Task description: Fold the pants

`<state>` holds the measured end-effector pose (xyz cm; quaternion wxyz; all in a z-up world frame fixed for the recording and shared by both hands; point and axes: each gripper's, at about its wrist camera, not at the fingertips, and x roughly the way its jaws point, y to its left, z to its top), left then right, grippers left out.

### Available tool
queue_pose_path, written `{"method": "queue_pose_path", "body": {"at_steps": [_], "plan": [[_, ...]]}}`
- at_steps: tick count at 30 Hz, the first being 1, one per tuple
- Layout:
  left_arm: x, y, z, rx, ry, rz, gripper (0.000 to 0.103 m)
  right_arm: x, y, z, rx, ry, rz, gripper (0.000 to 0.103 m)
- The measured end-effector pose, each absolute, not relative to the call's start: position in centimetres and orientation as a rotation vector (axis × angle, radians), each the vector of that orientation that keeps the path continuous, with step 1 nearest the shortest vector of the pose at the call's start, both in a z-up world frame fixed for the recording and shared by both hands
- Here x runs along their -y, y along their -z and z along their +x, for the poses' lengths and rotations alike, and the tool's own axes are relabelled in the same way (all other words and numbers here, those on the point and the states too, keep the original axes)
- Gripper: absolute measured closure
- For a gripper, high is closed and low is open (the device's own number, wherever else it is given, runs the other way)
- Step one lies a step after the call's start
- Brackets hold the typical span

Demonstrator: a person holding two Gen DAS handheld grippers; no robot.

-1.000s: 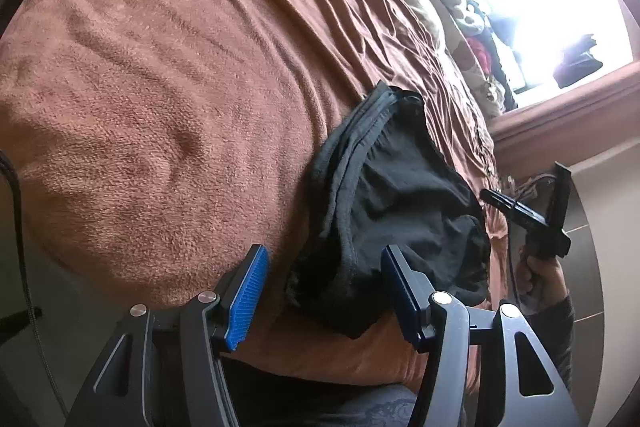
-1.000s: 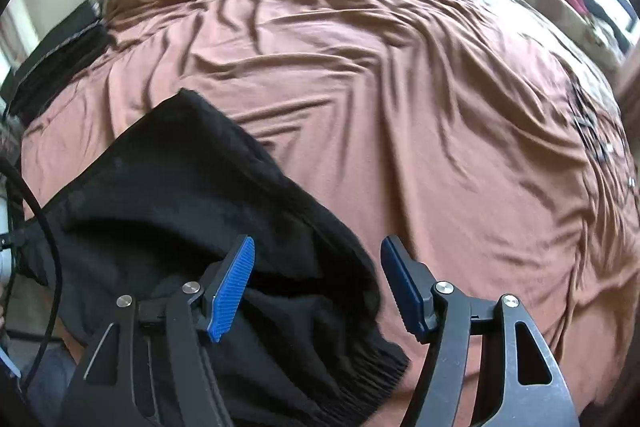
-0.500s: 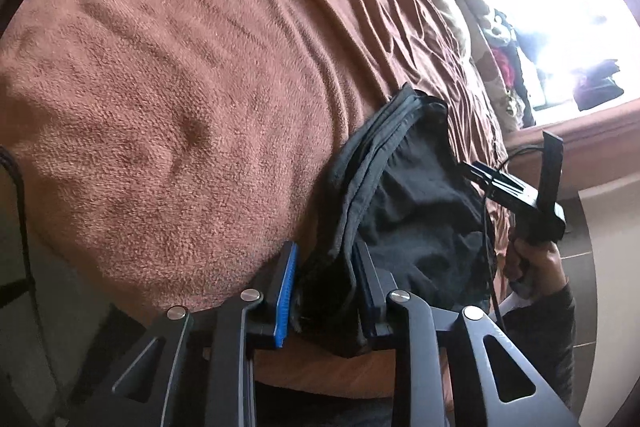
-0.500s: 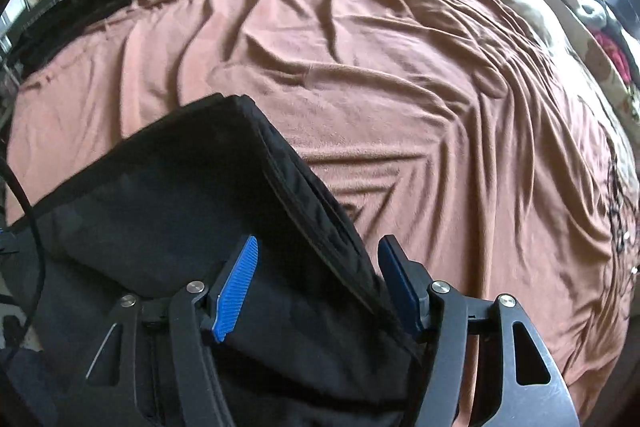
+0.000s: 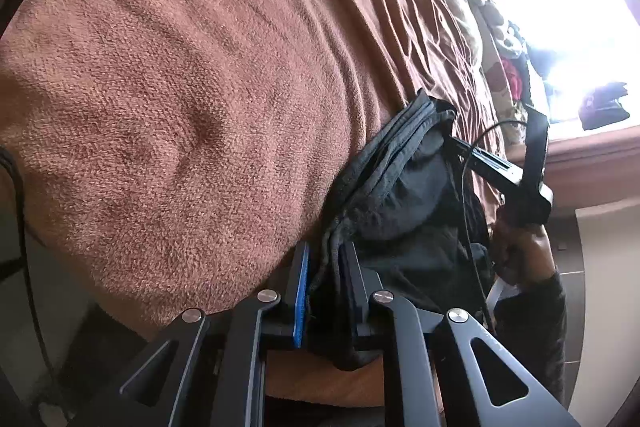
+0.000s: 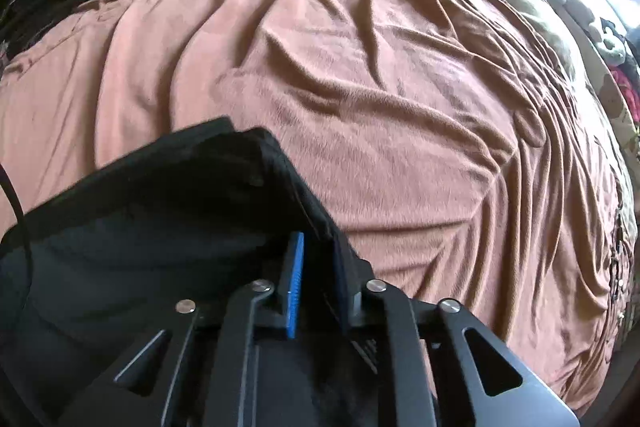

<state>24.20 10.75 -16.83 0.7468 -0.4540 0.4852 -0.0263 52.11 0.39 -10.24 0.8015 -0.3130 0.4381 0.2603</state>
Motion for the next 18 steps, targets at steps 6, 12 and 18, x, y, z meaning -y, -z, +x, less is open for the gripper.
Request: {"method": "queue_pose_path", "body": {"at_steps": [6,12,18], "plan": [[-10.7,16.5,24.3,-1.066,0.081,-0.998,0.075,-1.5,10.9,53.5,-0.939,-0.51,-0.661,0.094],[-11.0,15.8,23.2,-1.024,0.12,-1.032,0.044,-1.8,10.5,54.1,-0.947,-0.438,-0.638,0.093],[-11.8,16.6,22.1,-0.991,0.159,-1.108,0.04,0.7,7.0,52.2,-0.904,-0.449,-0.506,0.048]]}}
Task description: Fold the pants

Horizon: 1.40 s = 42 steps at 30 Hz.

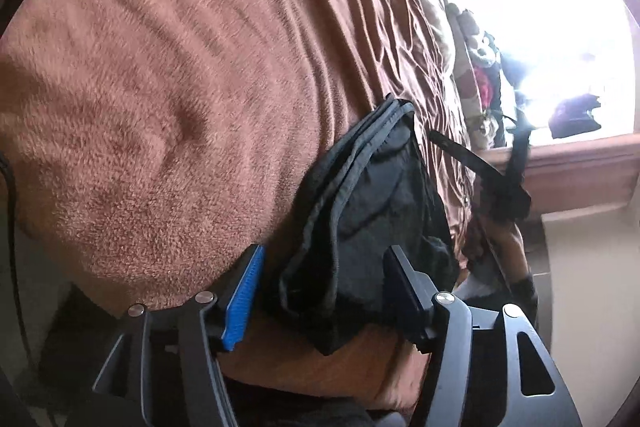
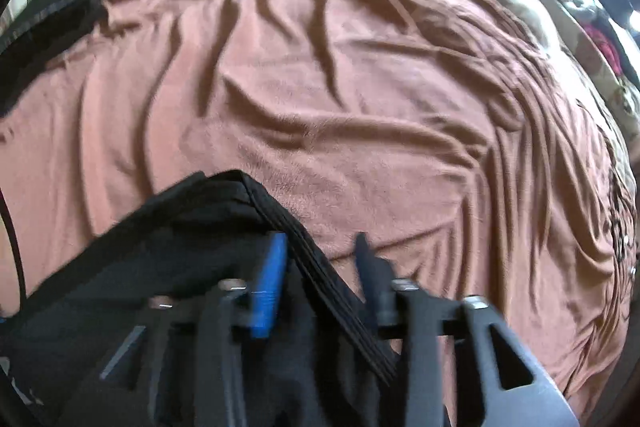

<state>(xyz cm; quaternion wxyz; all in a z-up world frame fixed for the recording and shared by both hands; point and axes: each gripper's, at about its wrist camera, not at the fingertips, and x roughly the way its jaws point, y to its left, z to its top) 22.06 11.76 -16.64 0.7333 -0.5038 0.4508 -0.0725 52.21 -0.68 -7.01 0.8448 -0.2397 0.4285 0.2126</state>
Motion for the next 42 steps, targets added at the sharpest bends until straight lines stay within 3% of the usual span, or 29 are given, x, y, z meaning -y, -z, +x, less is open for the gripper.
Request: {"method": "queue_pose_path", "body": {"at_steps": [13,21,33,42], "plan": [[-12.1,17.2,18.7,-0.985,0.21,-1.193,0.039,6.4,3.2,43.1,-0.853,-0.45,-0.361,0.046],[-13.0,16.4,17.3,-0.95,0.236,-1.237,0.023,9.3,1.3,38.0,-0.848,-0.464,-0.274,0.046],[-12.0,17.3,19.3,-0.946,0.283,-1.256,0.023,13.4,2.9,33.2,-0.891,-0.438,-0.12,0.046],[-11.7,16.9,19.6,-0.931,0.268,-1.226,0.024,21.7,3.4,30.8,-0.895,-0.217,0.009,0.046]]}}
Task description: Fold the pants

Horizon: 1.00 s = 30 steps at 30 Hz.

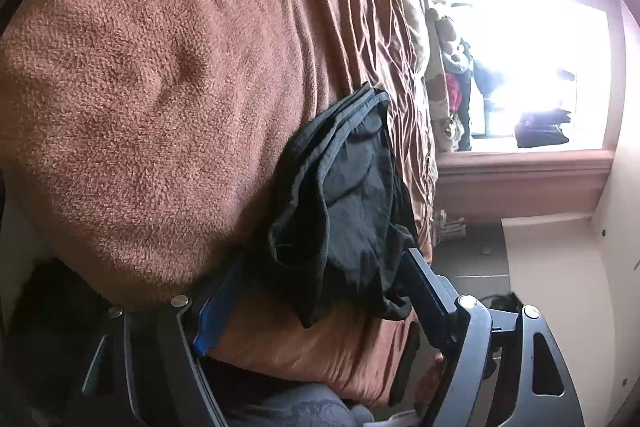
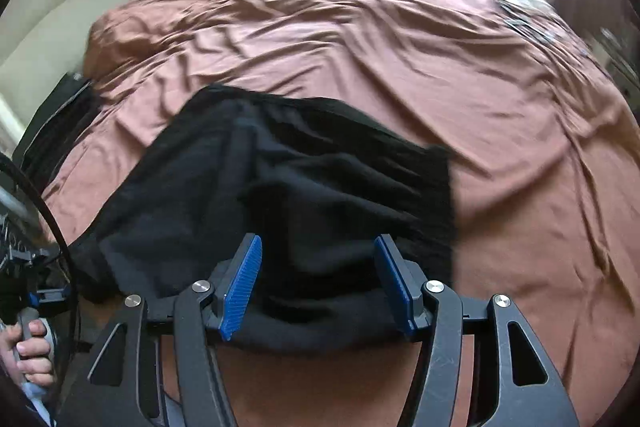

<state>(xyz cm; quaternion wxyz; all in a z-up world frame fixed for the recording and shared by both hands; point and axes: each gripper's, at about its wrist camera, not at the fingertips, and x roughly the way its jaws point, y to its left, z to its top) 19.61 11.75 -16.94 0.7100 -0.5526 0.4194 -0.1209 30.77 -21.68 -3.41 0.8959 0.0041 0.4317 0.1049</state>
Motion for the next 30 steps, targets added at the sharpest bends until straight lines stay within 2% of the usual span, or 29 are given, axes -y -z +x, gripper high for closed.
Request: {"method": "queue_pose_path", "body": {"at_steps": [8,21,25,30], "plan": [[-11.2,17.1,19.9,-0.923,0.241,-1.223,0.033,26.5,5.4,28.7,-0.966,-0.124,0.17,0.046],[-10.9,17.0,20.6,-0.925,0.226,-1.215,0.033,31.5,9.8,31.8,-1.002,-0.283,0.669,0.046],[-11.1,16.8,20.5,-0.923,0.215,-1.201,0.033,32.6,9.6,32.0,-0.969,-0.263,0.685,0.073],[-11.7,16.8,20.3,-0.918,0.206,-1.202,0.034,32.8,8.7,31.7,-0.943,-0.259,0.633,0.076]]}}
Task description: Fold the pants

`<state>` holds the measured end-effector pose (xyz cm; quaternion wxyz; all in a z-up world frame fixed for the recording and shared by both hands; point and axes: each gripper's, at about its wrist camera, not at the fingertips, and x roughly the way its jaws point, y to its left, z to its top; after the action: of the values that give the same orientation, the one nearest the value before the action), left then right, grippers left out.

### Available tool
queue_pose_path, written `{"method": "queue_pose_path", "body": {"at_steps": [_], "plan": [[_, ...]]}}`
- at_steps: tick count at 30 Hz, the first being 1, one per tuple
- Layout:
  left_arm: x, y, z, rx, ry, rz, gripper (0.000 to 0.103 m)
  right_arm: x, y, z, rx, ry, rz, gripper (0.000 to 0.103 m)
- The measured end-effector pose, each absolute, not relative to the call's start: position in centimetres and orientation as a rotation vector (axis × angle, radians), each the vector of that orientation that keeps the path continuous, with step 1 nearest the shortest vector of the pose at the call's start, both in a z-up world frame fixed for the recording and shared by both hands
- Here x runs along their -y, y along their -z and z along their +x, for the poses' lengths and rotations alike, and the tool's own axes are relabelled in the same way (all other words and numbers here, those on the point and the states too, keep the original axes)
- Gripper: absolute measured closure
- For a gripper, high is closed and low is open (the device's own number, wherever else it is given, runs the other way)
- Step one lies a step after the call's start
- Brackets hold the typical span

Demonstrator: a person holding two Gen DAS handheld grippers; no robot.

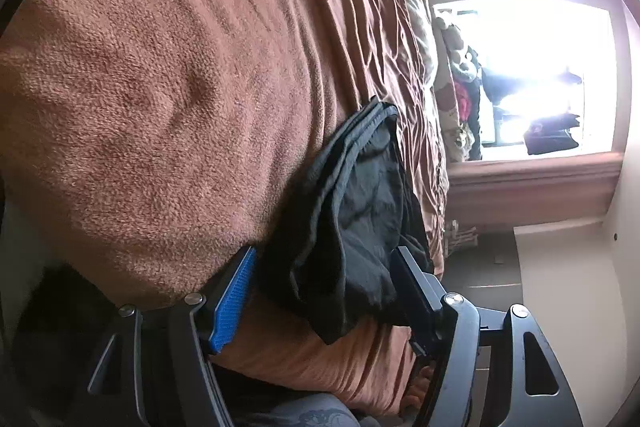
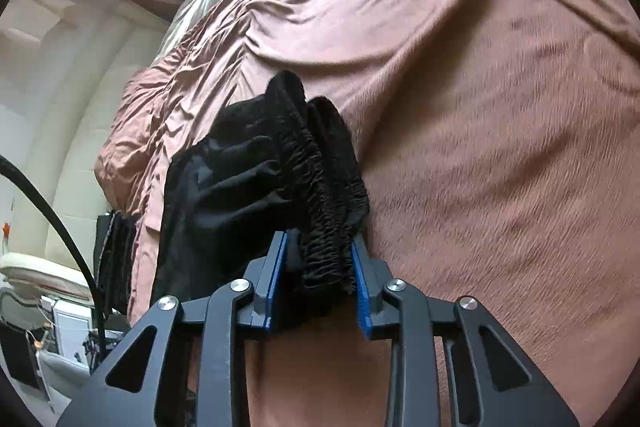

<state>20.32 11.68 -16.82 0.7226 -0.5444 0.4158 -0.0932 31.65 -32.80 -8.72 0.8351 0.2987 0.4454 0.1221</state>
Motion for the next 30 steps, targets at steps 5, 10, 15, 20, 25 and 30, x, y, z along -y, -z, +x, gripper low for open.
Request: {"method": "queue_pose_path", "body": {"at_steps": [5,10,15,20,25,30], "plan": [[-11.1,17.0,20.4,-0.934,0.212,-1.192,0.034,32.1,7.9,30.8,-0.914,-0.247,0.581,0.076],[-9.9,17.5,21.3,-0.966,0.241,-1.186,0.034,31.0,8.3,30.9,-0.931,-0.235,0.559,0.066],[-10.1,17.7,21.6,-0.973,0.239,-1.191,0.034,31.2,7.1,29.0,-0.905,-0.185,0.516,0.058],[-10.4,17.6,21.4,-0.98,0.236,-1.166,0.04,30.0,4.6,26.3,-0.841,-0.167,0.44,0.058],[-10.6,18.0,22.2,-0.986,0.242,-1.176,0.04,27.5,2.6,24.4,-0.796,-0.205,0.378,0.058],[-10.2,17.5,22.7,-0.982,0.237,-1.129,0.04,25.1,1.4,23.9,-0.791,-0.271,0.337,0.058]]}}
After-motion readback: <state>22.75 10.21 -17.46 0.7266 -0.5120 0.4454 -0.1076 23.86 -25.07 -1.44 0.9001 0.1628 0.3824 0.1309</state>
